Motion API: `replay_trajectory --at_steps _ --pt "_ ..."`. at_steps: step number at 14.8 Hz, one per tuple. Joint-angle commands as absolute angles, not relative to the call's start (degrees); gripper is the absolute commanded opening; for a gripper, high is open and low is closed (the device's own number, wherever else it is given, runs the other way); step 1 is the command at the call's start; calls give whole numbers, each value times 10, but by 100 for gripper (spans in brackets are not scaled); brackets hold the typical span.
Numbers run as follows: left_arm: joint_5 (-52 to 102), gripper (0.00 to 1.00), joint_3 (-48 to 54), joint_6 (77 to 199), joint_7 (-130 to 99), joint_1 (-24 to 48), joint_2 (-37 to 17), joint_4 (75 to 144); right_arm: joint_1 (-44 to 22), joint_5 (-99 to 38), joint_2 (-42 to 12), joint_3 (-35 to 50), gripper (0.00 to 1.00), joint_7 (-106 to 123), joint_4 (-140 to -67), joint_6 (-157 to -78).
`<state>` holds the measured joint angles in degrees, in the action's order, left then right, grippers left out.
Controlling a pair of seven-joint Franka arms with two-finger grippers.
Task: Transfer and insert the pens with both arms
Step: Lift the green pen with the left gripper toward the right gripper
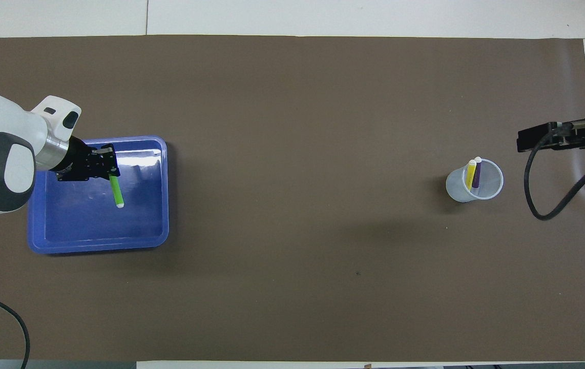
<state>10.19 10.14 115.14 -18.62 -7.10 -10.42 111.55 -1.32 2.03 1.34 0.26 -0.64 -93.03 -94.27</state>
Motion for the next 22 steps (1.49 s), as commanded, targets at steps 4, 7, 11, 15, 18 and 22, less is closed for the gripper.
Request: replay_trajectory --at_steps 4,7,11,15,18,22 --pt "180 0 114 1086 -407 -56 -65 1098 -4 27 5 1 100 -23 -902 -880" --pt "276 0 115 1069 -501 -55 -48 1095 -5 27 9 1 100 -33 -907 -874" --pt "376 0 122 1072 -658 -44 -27 1096 -6 22 17 1 100 -59 -911 -874" --pt "487 0 124 1066 -722 -9 -5 1124 -6 20 17 2 100 -61 -911 -876" --pt "573 0 124 1068 -743 7 24 1139 -6 -21 16 3 100 -61 -911 -880" --pt "705 0 125 1096 -754 50 72 1228 -11 -110 16 18 100 -83 -912 -893"
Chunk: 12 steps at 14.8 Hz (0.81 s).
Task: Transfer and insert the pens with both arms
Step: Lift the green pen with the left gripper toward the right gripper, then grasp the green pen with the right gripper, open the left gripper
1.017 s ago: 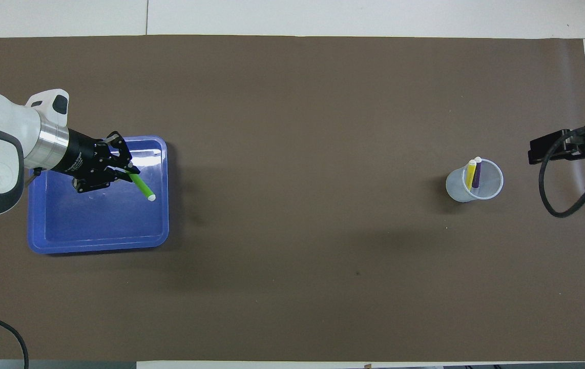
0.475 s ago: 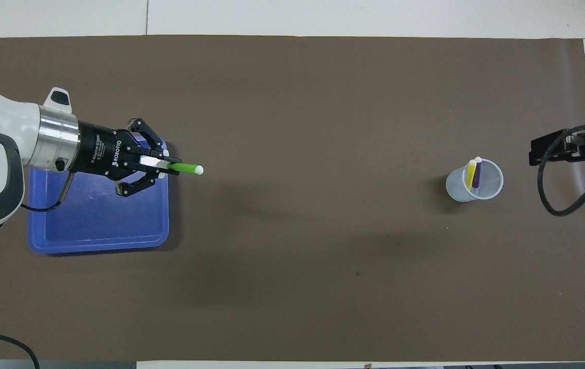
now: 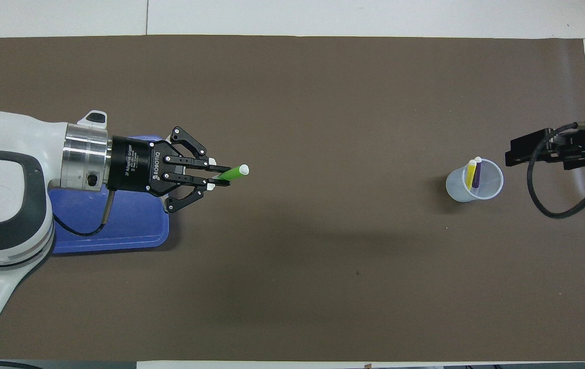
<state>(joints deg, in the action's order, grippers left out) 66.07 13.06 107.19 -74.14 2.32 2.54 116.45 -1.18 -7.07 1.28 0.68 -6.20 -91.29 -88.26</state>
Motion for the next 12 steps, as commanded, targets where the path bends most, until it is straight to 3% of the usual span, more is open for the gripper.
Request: replay_trajectory --at_steps 1,6,12 --pt "718 0 125 1130 -766 73 78 1240 -11 -131 16 31 100 -99 -913 -903" --pt "780 0 125 1329 -816 202 81 1268 -11 -171 8 140 100 -266 -914 -973" --pt "825 0 125 1413 -818 253 81 1278 -13 -189 -22 229 100 -354 -932 -1061"
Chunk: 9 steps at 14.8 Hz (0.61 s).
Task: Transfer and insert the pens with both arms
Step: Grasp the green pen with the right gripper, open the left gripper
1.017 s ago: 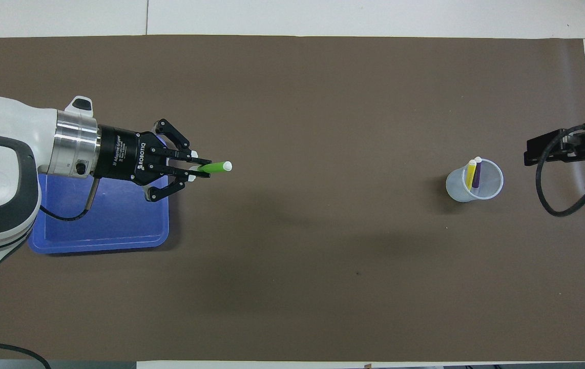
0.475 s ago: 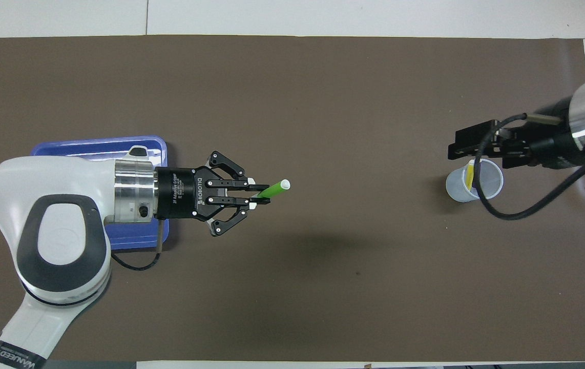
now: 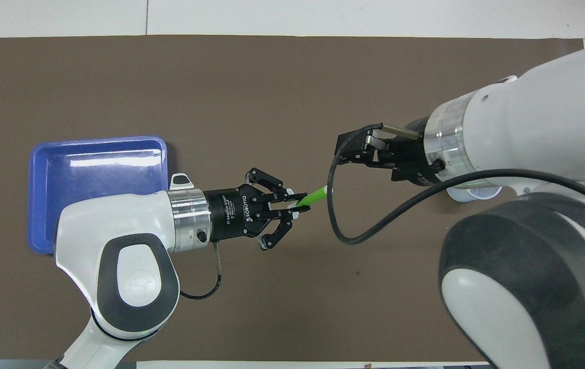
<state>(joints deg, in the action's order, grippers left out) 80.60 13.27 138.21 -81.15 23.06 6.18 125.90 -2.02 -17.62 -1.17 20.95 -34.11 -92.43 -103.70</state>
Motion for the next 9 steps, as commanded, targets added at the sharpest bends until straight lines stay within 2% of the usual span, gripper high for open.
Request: replay_trajectory --at_steps 1,5,9 --pt "828 0 125 1419 -818 259 81 1279 -14 -187 -22 234 100 -354 -939 -1063" --pt "832 0 125 1422 -818 260 81 1279 -16 -182 -16 255 100 -348 -970 -1072" --pt "837 0 126 1433 -818 262 81 1279 -16 -179 -15 255 100 -345 -971 -1065"
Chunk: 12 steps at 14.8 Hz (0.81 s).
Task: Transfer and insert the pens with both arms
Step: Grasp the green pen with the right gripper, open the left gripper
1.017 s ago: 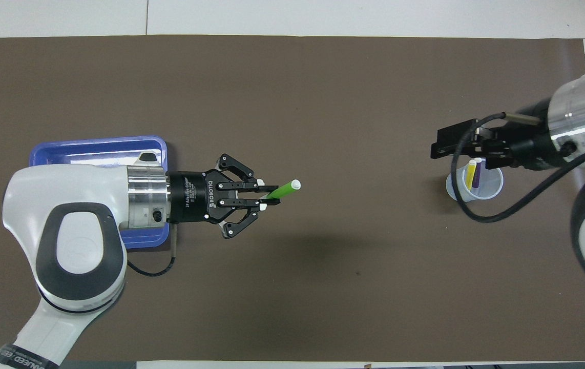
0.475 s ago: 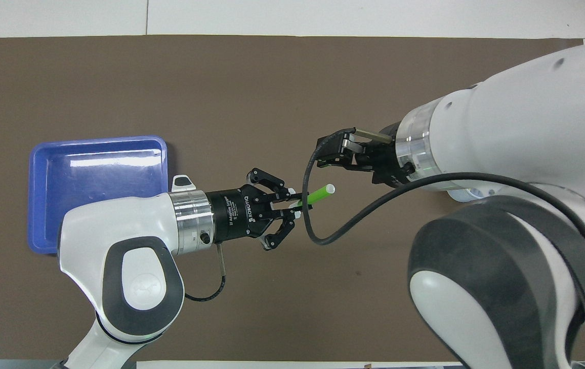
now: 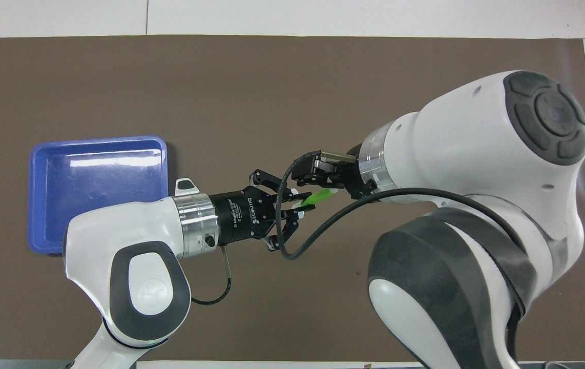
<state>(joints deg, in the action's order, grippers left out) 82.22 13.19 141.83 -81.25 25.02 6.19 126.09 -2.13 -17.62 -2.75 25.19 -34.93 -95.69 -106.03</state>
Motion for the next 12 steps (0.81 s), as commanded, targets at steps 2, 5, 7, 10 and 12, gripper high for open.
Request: replay_trajectory --at_steps 2,5,7,10,12 --pt "845 0 126 1441 -818 265 80 1279 -15 -174 -16 255 95 -340 -969 -1058" --pt "847 0 125 1449 -818 269 79 1279 -15 -172 -17 255 23 -341 -965 -1059" --pt "848 0 126 1452 -818 270 79 1279 -15 -172 -18 255 0 -341 -965 -1063" --pt "853 0 126 1454 -817 270 79 1279 -15 -172 -18 255 0 -346 -963 -1069" --pt "854 0 126 1455 -817 270 78 1279 -15 -172 -18 255 0 -347 -962 -1068"
